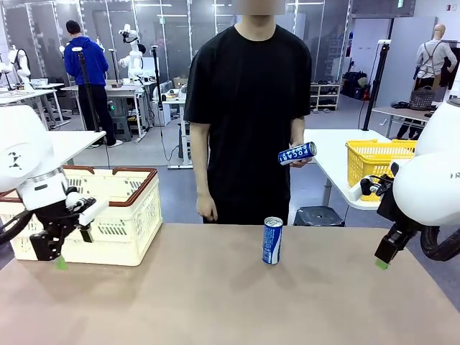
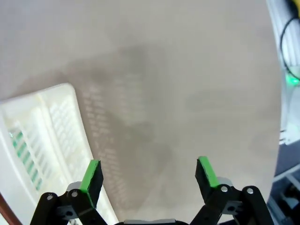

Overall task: Place the drinks into the Shopping basket.
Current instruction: Pick up one drink and place it into the Shopping basket.

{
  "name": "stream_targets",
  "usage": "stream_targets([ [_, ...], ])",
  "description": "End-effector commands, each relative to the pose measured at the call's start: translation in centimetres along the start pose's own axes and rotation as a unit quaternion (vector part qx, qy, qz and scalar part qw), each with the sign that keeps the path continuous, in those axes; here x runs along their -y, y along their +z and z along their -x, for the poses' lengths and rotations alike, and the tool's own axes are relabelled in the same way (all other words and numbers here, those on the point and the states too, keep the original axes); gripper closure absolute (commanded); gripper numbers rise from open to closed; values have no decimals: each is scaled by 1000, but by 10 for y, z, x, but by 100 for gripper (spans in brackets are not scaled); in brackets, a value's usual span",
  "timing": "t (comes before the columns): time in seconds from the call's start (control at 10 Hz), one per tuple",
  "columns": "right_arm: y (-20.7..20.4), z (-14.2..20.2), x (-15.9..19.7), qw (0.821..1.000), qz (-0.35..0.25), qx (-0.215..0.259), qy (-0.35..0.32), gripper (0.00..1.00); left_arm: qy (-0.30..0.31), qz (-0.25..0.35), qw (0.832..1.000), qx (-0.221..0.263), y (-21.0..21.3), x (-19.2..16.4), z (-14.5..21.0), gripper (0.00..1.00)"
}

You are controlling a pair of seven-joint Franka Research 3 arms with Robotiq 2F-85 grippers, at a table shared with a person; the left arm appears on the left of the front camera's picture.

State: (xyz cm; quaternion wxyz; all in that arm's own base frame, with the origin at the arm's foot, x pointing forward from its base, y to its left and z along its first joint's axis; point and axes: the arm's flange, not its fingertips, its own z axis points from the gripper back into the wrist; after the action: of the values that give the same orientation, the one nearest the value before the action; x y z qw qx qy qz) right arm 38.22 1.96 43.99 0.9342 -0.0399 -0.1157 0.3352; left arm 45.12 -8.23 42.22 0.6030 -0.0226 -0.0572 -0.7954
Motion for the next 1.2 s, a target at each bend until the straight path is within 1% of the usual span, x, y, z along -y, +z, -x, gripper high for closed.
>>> stream_targets([
  [0.0,0,2,0,1000,-1,1,-2,21,-26,3,1000,17,15,-22,-36,0],
  [0.1,0,2,0,1000,-1,1,-2,21,-26,-8,999,35,22,-29,-56,0],
  [0.3,0,2,0,1000,-1,1,-2,21,-28,-39,998,36,39,-52,-98,0],
  [0.4,0,2,0,1000,-1,1,-2,21,-54,-48,996,43,45,-68,-129,0],
  [0.5,0,2,0,1000,-1,1,-2,21,-62,-47,996,41,46,-88,-156,0],
  [0.6,0,2,0,1000,-1,1,-2,21,-84,-44,994,50,46,-108,-179,0],
  [0.9,0,2,0,1000,-1,1,-2,21,-121,-52,991,31,32,-179,-247,0],
  [1.1,0,2,0,1000,-1,1,-2,21,-143,-40,988,49,7,-215,-282,0],
])
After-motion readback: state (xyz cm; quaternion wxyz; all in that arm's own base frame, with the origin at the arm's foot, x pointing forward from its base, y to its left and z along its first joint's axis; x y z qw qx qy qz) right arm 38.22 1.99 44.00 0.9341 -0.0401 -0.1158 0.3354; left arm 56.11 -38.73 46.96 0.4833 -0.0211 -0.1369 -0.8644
